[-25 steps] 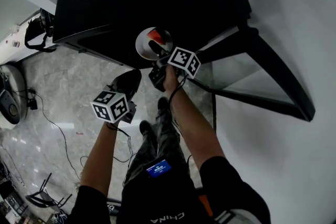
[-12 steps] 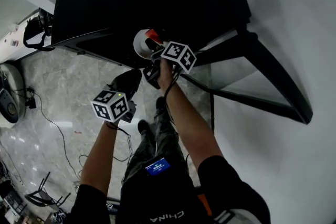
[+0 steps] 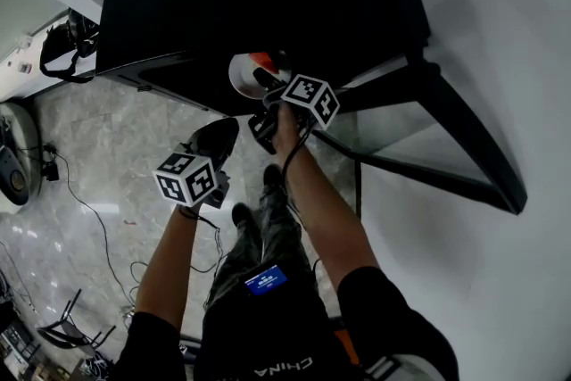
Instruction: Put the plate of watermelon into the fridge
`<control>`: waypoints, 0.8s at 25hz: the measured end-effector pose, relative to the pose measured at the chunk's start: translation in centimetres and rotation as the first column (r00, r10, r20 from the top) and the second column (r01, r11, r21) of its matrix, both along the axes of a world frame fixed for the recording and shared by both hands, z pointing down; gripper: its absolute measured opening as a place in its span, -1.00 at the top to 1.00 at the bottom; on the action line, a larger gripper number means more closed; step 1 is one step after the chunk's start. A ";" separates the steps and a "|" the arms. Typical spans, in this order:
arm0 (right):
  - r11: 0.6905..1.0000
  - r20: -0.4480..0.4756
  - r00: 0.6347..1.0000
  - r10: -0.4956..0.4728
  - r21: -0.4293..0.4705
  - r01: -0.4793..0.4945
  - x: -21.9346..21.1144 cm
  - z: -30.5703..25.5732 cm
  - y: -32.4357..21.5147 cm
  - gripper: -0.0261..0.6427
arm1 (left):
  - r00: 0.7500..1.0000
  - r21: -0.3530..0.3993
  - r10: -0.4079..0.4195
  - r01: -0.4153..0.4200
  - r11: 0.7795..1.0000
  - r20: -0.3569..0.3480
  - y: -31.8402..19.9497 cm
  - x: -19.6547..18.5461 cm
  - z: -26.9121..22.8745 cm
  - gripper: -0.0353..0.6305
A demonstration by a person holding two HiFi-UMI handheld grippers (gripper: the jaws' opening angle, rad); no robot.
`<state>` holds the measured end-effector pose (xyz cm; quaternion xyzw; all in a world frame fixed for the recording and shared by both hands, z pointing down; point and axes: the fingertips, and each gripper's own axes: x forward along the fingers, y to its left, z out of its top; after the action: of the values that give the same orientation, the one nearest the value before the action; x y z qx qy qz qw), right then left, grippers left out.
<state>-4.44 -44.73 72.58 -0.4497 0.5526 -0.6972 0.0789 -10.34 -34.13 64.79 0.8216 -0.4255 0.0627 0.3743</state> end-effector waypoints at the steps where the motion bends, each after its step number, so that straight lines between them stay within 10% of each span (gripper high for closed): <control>1: 1.000 -0.006 1.000 -0.008 0.003 0.008 -0.2 0.1 -0.3 0.08 | 1.000 0.001 -0.001 0.001 1.000 -0.001 0.0 0.0 0.0 0.86; 13: 0.947 -0.284 0.931 -0.229 0.154 0.281 -0.9 1.6 2.2 0.08 | 1.000 -0.010 0.012 -0.012 1.000 0.006 0.2 0.1 0.5 0.86; 20: 0.778 -0.721 0.623 -0.303 0.191 0.599 -0.1 1.7 4.7 0.11 | 1.000 -0.021 0.002 -0.002 1.000 0.016 0.7 -0.2 1.1 0.86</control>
<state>-4.57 -40.03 74.30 -0.4785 0.7751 -0.3564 -0.2081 -10.58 -33.41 65.87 0.8176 -0.4270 0.0741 0.3792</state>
